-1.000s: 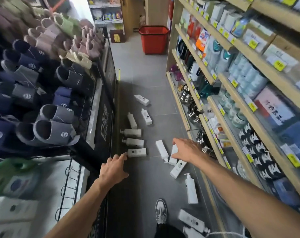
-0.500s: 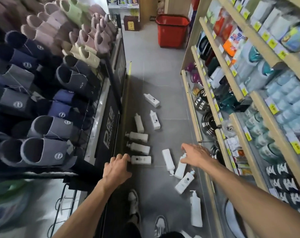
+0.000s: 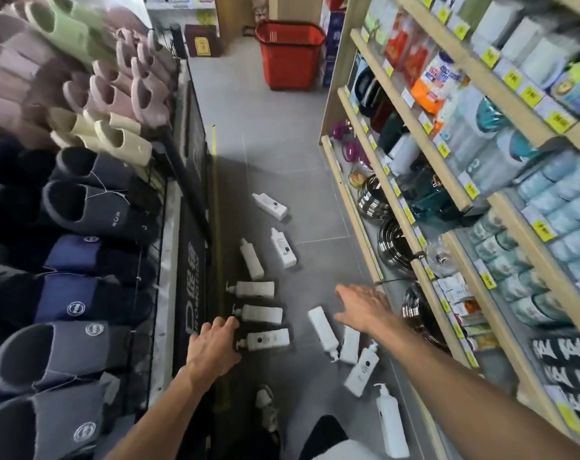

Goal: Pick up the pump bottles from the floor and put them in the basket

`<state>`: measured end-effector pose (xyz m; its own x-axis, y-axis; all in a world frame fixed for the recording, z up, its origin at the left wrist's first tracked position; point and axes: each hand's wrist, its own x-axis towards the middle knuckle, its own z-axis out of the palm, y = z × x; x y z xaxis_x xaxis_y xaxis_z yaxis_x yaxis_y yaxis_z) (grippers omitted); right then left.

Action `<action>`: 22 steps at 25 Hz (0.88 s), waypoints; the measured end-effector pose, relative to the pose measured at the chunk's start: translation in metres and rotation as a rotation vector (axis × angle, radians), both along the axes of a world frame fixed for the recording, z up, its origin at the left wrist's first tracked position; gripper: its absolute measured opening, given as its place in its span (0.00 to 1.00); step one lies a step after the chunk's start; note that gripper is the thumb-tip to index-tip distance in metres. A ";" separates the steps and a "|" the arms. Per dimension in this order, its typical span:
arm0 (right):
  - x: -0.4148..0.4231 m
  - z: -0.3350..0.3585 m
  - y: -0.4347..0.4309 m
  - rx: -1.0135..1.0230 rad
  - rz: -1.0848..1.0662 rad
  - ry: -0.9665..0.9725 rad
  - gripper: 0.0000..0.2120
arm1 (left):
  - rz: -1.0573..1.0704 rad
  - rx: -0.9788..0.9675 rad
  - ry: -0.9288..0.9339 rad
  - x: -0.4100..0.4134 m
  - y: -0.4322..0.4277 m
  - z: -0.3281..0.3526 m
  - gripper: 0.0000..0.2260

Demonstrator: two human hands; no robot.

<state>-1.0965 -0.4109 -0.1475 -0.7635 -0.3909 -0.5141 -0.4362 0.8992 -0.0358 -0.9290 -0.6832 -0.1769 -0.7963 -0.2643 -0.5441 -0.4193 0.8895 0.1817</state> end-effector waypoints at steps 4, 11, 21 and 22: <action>-0.013 -0.022 -0.002 -0.019 -0.057 -0.084 0.22 | -0.026 0.003 -0.005 -0.022 -0.010 -0.016 0.29; -0.033 -0.077 0.012 0.008 -0.090 -0.188 0.26 | 0.028 0.009 -0.147 -0.032 -0.003 -0.074 0.30; -0.048 -0.239 0.047 0.086 -0.262 -0.428 0.24 | 0.086 0.044 -0.302 -0.041 0.029 -0.214 0.28; -0.050 -0.256 0.052 0.095 -0.276 -0.439 0.24 | 0.082 0.042 -0.320 -0.044 0.031 -0.230 0.28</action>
